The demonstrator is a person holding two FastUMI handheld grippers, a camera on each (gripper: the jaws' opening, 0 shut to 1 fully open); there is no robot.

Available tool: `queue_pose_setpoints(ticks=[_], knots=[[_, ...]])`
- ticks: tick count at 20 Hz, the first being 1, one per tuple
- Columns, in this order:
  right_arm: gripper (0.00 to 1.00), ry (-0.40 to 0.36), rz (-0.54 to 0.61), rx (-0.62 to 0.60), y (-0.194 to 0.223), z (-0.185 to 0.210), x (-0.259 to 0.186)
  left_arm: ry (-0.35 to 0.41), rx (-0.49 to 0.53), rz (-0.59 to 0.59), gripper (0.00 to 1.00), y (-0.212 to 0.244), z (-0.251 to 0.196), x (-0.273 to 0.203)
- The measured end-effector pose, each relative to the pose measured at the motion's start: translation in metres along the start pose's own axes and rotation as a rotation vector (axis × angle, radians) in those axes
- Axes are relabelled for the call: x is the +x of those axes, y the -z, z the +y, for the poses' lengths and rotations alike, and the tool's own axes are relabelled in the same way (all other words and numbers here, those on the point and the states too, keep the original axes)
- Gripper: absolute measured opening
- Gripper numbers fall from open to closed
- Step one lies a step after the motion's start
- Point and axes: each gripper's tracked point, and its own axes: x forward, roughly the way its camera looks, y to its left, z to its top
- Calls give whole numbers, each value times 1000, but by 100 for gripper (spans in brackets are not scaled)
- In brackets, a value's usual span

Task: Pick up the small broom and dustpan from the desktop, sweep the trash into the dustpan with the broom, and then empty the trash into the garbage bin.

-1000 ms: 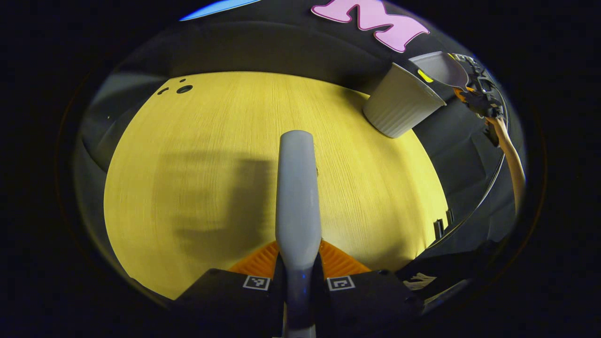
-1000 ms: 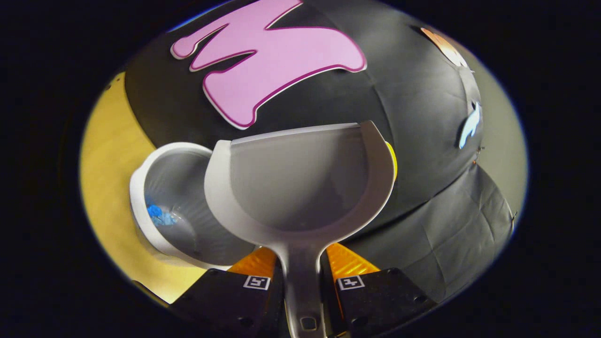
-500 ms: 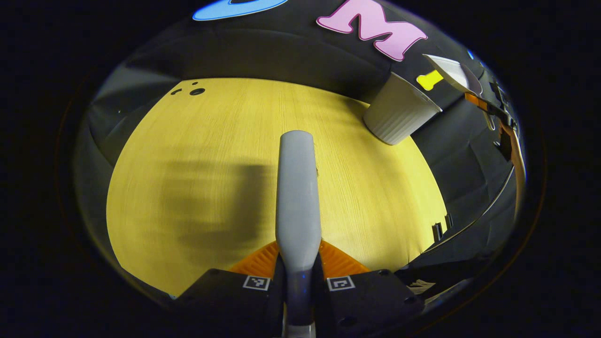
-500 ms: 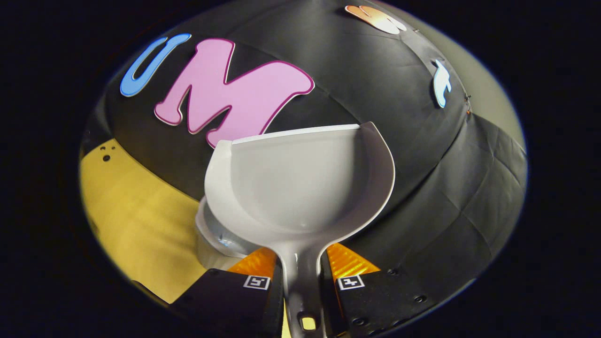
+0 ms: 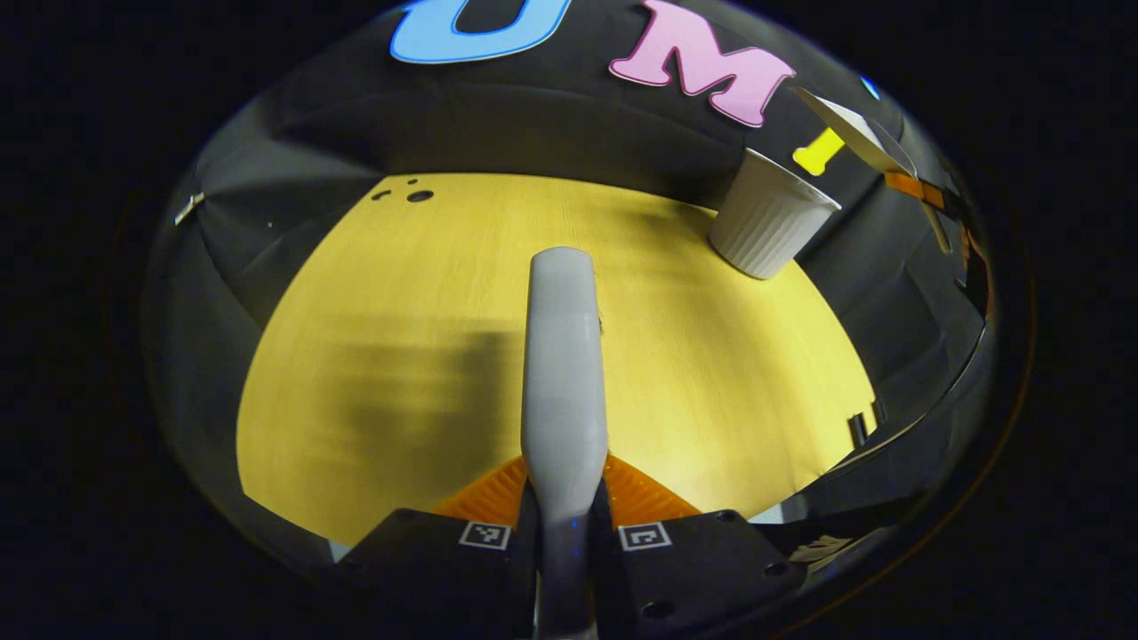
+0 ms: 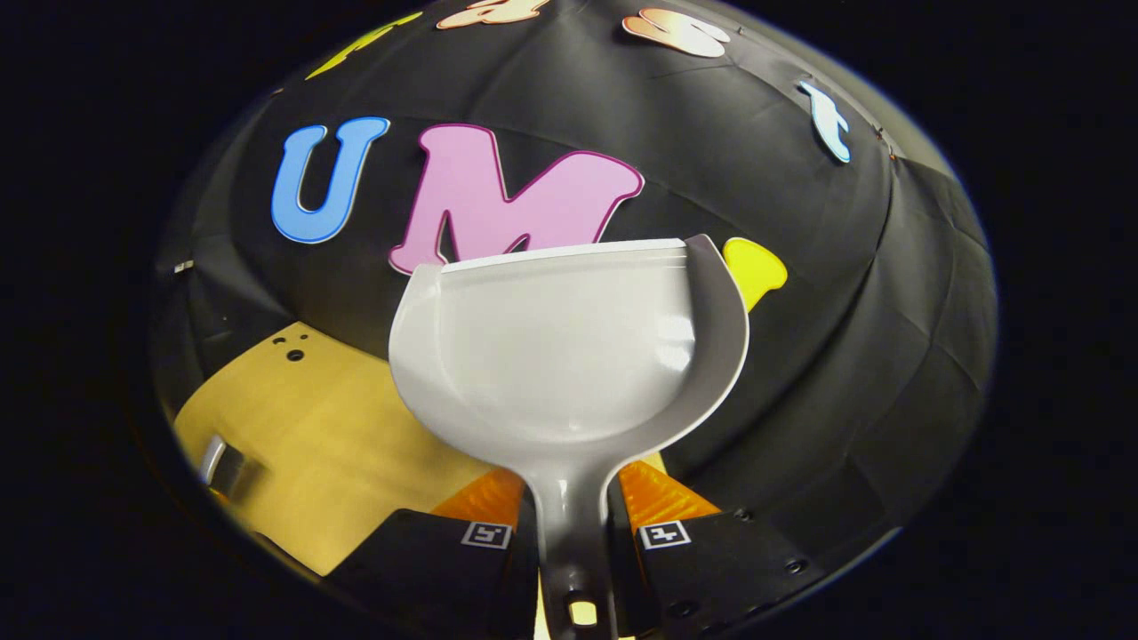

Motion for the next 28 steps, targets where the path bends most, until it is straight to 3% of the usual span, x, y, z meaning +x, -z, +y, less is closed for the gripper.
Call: queue_pose_setpoints(ticks=[3, 4, 5, 6, 8, 9, 10, 12, 18, 19, 22, 26, 27, 28], knots=[[37, -84, 80, 88, 36, 34, -22, -9, 19, 6, 30, 11, 3, 2], [42, -105, 108, 106, 48, 43, -27, -10, 17, 15, 30, 15, 3, 2], [37, -123, 138, 122, 63, 51, -34, -10, 17, 17, 34, 18, 3, 2], [31, -142, 164, 135, 73, 59, -38, -10, 20, 23, 30, 21, 1, 3], [32, -187, 223, 173, 101, 79, -49, -16, 23, 36, 33, 26, 0, 4], [31, -208, 252, 183, 117, 89, -52, -15, 19, 45, 30, 29, -3, 6], [37, -229, 283, 190, 130, 100, -52, -14, 11, 53, 30, 30, -7, 8], [37, -273, 334, 198, 156, 122, -50, -17, 2, 67, 33, 33, -12, 15], [37, -398, 512, 193, 241, 178, -41, -64, -51, 126, 30, 31, -14, 48], [37, -408, 541, 188, 255, 185, -40, -75, -51, 148, 33, 35, -13, 56], [37, -426, 612, 177, 287, 196, -37, -86, -22, 191, 30, 35, -12, 69], [37, -408, 664, 216, 313, 201, -39, -92, 37, 229, 27, 32, -11, 85], [37, -403, 673, 219, 321, 202, -40, -96, 47, 236, 34, 32, -10, 87], [37, -398, 683, 223, 325, 203, -41, -99, 59, 238, 30, 30, -9, 89]])
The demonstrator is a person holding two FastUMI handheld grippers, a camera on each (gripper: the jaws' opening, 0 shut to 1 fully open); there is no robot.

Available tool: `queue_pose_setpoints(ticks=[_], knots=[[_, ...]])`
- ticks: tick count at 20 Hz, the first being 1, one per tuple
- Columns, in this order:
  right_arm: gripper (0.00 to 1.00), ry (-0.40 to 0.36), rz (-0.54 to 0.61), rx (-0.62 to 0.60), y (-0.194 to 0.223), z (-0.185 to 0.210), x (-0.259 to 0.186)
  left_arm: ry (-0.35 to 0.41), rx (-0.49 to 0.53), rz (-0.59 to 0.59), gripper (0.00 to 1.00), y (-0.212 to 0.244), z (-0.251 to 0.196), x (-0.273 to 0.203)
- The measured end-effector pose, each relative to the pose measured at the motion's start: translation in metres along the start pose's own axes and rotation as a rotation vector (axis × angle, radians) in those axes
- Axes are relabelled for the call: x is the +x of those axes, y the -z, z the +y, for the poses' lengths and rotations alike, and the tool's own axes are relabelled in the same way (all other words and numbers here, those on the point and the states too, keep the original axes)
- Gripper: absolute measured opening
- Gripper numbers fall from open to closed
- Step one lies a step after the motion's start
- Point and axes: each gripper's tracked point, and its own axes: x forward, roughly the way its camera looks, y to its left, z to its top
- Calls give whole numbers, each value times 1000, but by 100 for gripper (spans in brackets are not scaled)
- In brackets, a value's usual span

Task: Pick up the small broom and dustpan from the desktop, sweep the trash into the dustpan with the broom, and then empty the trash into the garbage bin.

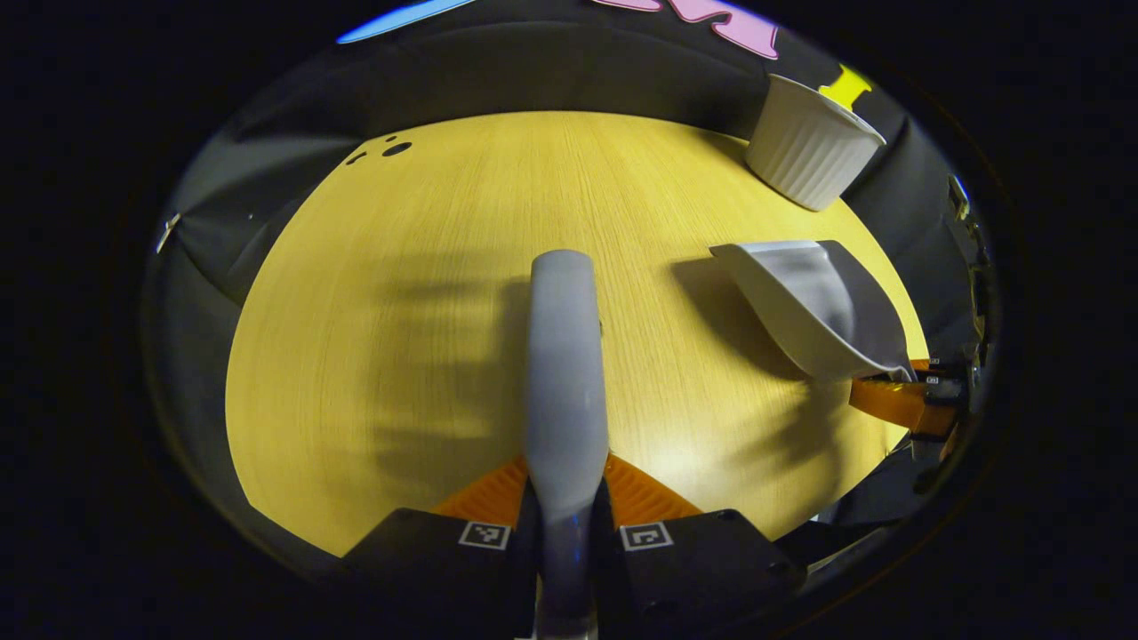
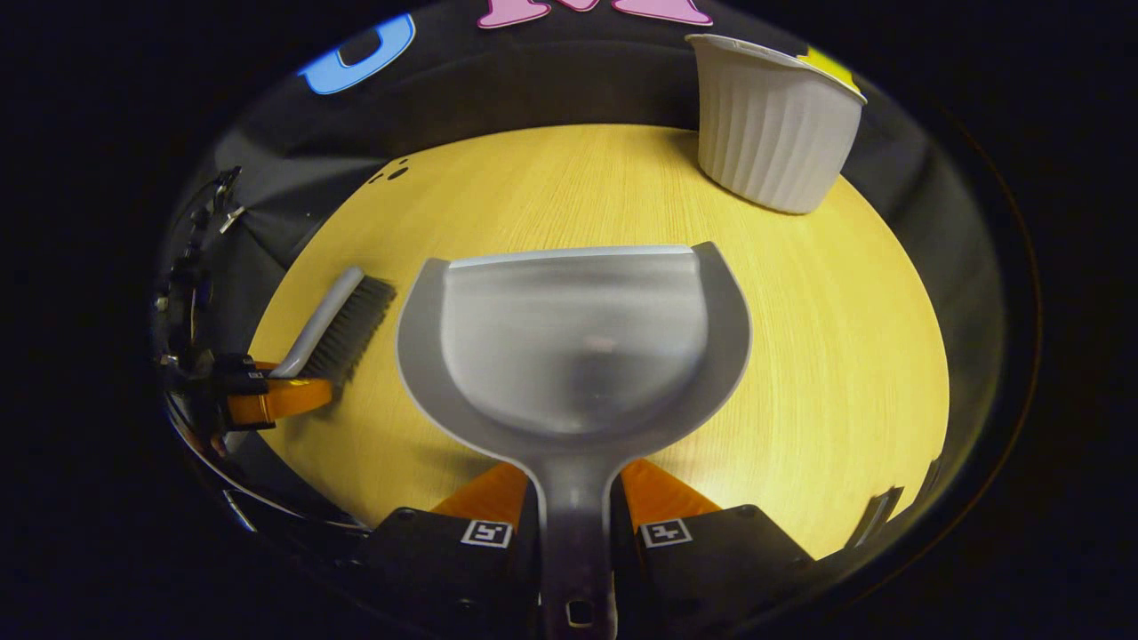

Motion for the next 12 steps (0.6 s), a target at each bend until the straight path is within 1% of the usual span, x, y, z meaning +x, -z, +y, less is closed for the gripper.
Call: queue_pose_setpoints(ticks=[3, 4, 5, 6, 7, 8, 9, 10, 11, 12], knots=[[37, 7, 18, 15, 9, 0, 4, -6, 38, 19, 31, -10, 4, 6], [37, 18, 12, 7, 8, -1, 4, -4, 47, 24, 34, -12, 2, 7], [37, 35, 14, 7, 12, 0, 4, -2, 53, 29, 32, -11, 1, 8], [37, 46, 17, 13, 14, 2, 3, 3, 60, 26, 33, -12, 0, 8], [38, 45, 21, 16, 16, 8, 6, 7, 72, 24, 35, -12, 0, 9], [38, 40, 21, 22, 14, 11, 4, 7, 84, 20, 36, -14, 0, 10], [39, 33, 19, 32, 15, 13, 4, 10, 90, 18, 40, -14, -1, 10], [39, 24, 17, 46, 14, 15, 3, 18, 89, 16, 33, -14, -3, 9], [42, 7, 11, 63, 13, 18, 1, 30, 80, 11, 33, -13, -4, 6], [47, -16, 1, 82, 10, 20, -1, 69, 62, 1, 38, -12, -10, 1]])
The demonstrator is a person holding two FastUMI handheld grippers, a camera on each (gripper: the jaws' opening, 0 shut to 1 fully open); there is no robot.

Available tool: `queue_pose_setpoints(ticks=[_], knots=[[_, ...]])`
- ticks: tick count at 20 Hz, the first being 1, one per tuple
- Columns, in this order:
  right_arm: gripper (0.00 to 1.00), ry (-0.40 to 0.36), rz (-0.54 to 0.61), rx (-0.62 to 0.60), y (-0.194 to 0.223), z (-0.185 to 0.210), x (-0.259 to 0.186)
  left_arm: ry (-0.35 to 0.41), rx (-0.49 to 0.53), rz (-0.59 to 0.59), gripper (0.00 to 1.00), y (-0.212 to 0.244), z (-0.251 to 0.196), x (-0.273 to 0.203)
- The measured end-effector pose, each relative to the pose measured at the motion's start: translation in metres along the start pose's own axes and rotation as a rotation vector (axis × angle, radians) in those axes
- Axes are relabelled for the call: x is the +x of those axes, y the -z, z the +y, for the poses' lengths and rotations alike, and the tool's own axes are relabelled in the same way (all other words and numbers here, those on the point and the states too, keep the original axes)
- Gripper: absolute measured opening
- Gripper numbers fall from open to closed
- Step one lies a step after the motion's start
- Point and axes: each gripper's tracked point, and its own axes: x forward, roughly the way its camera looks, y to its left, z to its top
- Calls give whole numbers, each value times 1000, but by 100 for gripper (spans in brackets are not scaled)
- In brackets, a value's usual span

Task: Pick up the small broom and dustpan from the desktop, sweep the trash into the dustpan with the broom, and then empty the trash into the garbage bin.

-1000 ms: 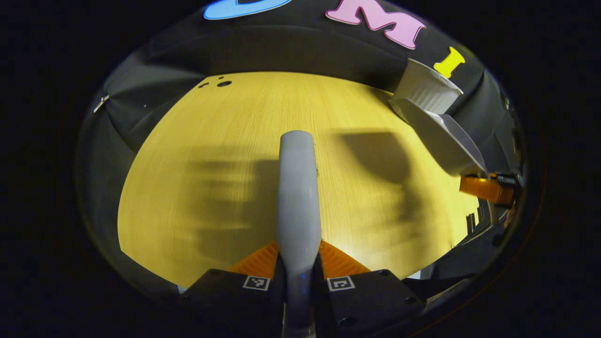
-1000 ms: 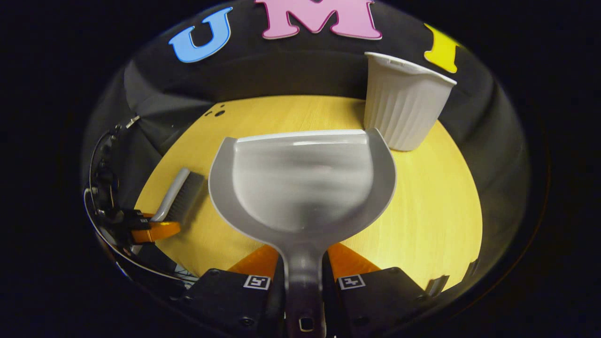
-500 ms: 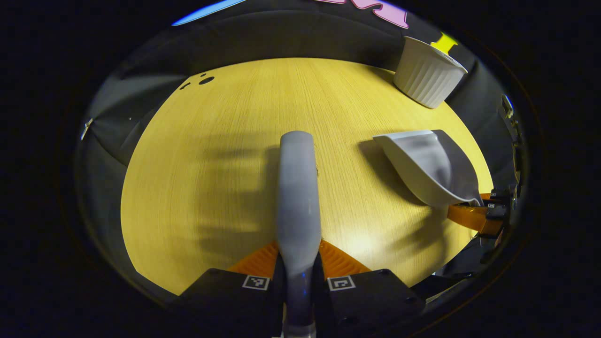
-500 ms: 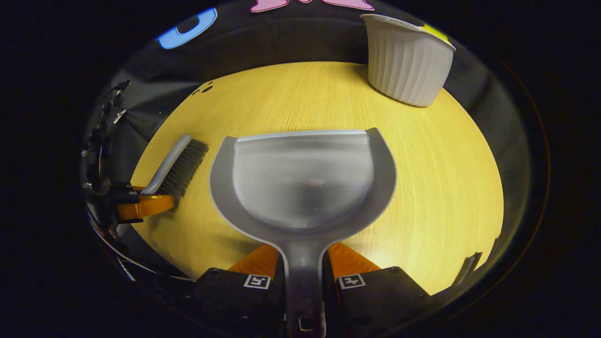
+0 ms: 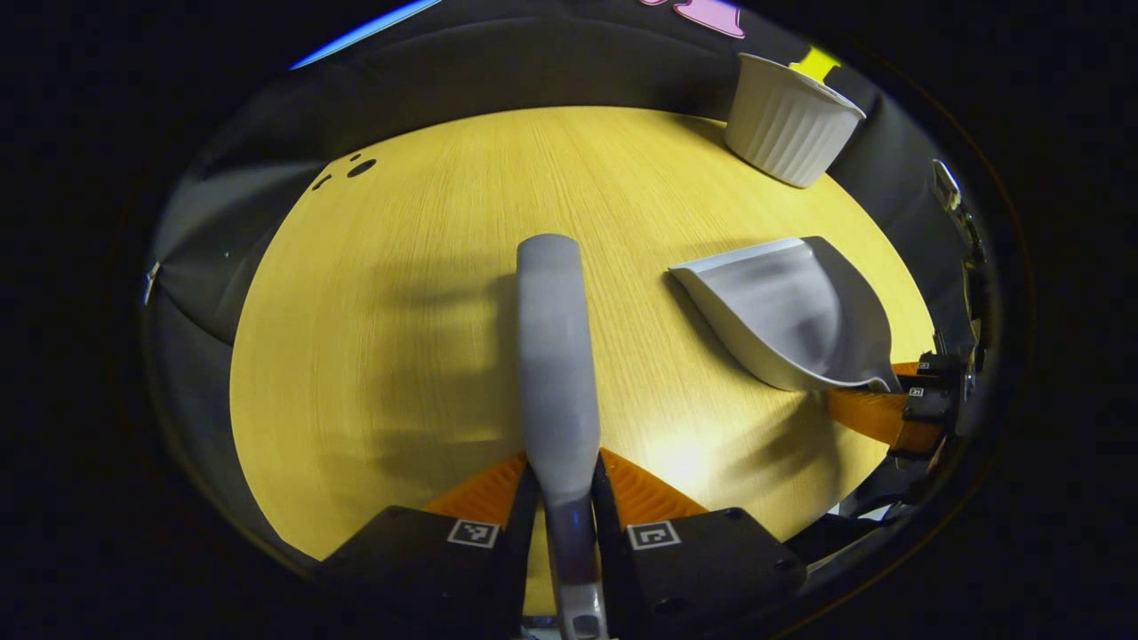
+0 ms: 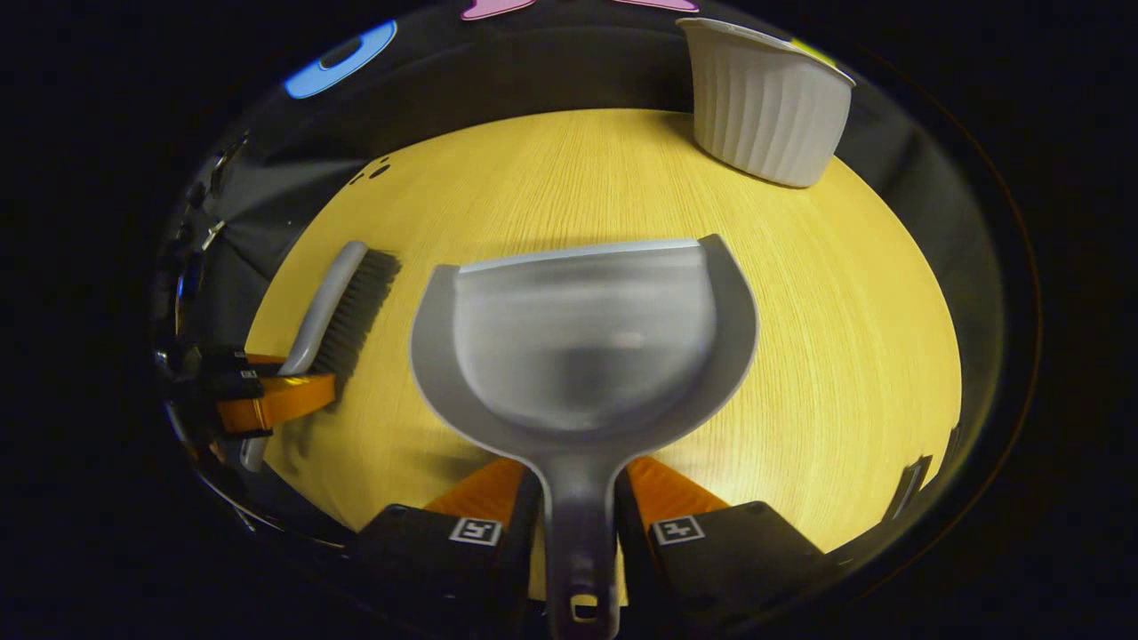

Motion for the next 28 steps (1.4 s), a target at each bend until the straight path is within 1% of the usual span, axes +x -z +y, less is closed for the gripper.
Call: queue_pose_setpoints(ticks=[1, 2, 3, 5, 6, 7, 9, 11, 13, 15, 18, 21, 23, 25, 28], knots=[[65, -18, -8, 13, -3, 1, -2, 27, -25, -10, 49, 1, -7, -3], [77, -15, -18, 20, -8, -3, -7, 34, -42, -24, 61, 2, -10, -10], [100, -20, -19, 19, -8, -3, -10, 27, -48, -44, 73, 1, -9, -18], [99, -19, -45, 10, -13, -2, -24, 1, -49, -116, 98, -5, -5, -36], [99, -21, -72, 0, -20, -1, -32, 1, -53, -160, 96, -11, -6, -49], [99, -15, -105, -14, -27, -1, -43, 3, -65, -211, 96, -16, -10, -63], [99, 6, -205, -71, -45, -2, -65, 1, -90, -330, 96, -32, -14, -96], [99, 26, -317, -117, -68, 1, -90, -60, -92, -461, 96, -50, -4, -131], [99, 21, -422, -133, -86, 12, -112, -91, -84, -573, 96, -65, -7, -163], [99, 10, -516, -144, -103, 24, -139, -106, -71, -665, 96, -72, -8, -191], [99, -18, -628, -208, -118, 46, -171, -118, -50, -791, 96, -84, -11, -234], [99, -19, -758, -242, -132, 73, -195, -160, -29, -878, 96, -86, -11, -262], [99, -19, -832, -245, -136, 87, -213, -188, -29, -913, 96, -84, -14, -279], [99, -35, -864, -246, -135, 92, -219, -206, -33, -937, 96, -82, -16, -290], [99, -48, -850, -228, -125, 95, -221, -188, -29, -952, 96, -77, -27, -293]])
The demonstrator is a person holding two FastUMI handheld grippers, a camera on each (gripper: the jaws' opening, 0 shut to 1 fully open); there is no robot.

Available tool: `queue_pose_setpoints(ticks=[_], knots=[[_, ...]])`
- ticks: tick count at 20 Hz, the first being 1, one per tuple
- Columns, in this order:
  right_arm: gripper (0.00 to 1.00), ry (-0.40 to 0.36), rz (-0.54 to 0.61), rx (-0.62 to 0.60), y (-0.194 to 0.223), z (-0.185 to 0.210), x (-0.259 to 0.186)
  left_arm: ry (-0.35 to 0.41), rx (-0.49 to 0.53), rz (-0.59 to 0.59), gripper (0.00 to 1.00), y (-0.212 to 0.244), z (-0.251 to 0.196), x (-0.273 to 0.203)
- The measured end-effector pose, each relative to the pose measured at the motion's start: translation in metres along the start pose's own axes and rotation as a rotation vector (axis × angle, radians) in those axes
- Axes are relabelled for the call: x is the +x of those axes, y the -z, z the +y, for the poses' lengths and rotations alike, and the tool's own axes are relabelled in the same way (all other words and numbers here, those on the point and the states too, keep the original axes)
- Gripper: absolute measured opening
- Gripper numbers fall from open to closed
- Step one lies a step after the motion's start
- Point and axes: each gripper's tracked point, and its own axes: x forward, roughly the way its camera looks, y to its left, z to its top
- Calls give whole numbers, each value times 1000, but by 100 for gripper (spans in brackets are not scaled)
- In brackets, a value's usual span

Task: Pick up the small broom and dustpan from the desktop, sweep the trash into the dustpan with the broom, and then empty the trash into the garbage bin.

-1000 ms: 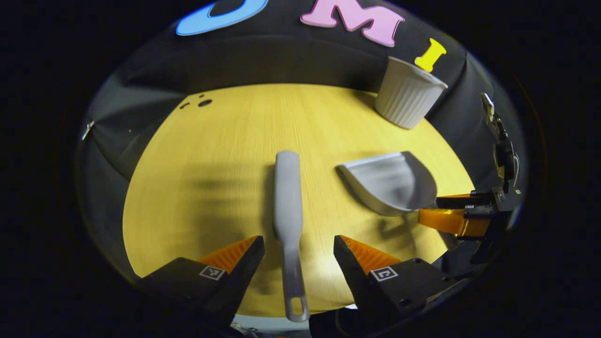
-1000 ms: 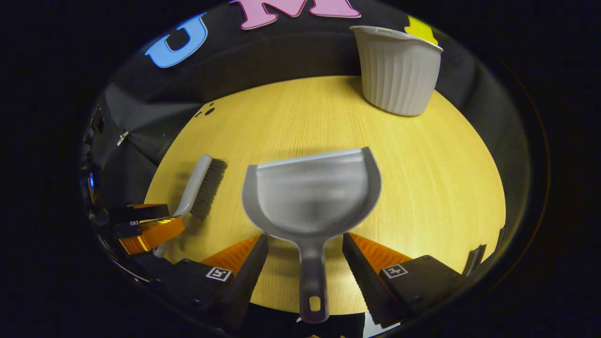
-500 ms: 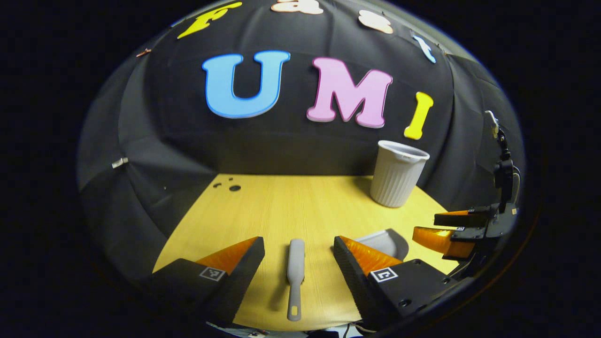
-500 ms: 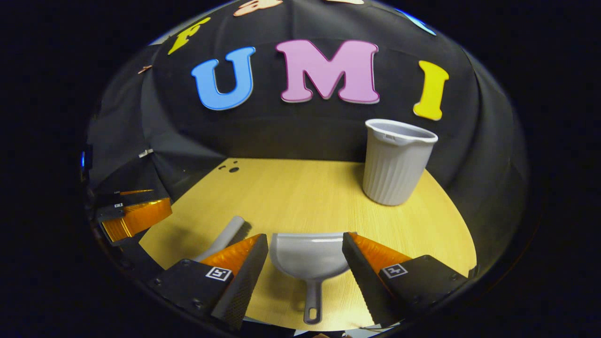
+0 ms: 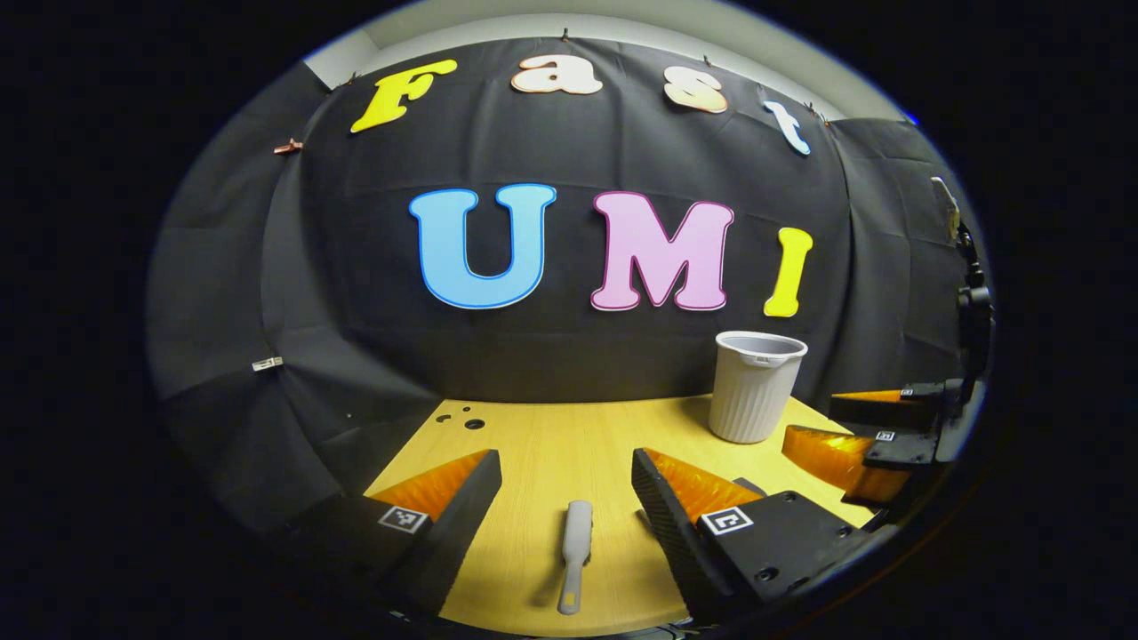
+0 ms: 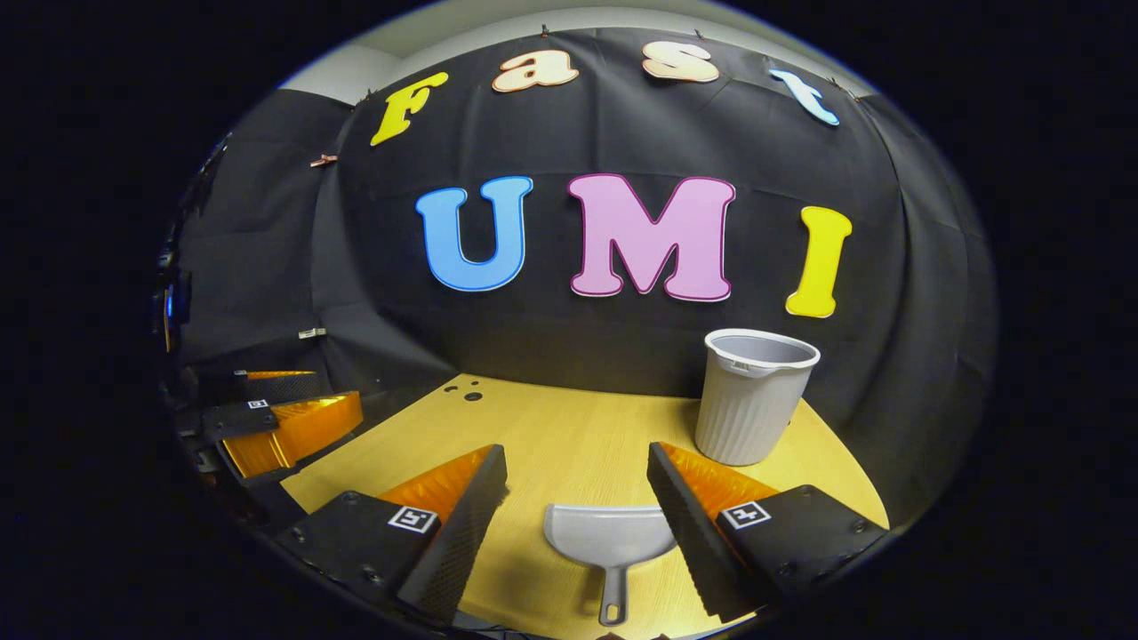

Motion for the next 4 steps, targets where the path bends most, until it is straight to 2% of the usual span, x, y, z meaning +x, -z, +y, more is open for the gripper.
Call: queue_pose_setpoints(ticks=[4], knots=[[99, -23, 43, -2, 10, 20, -14, 61, 16, 8, 95, 2, -22, 2]])
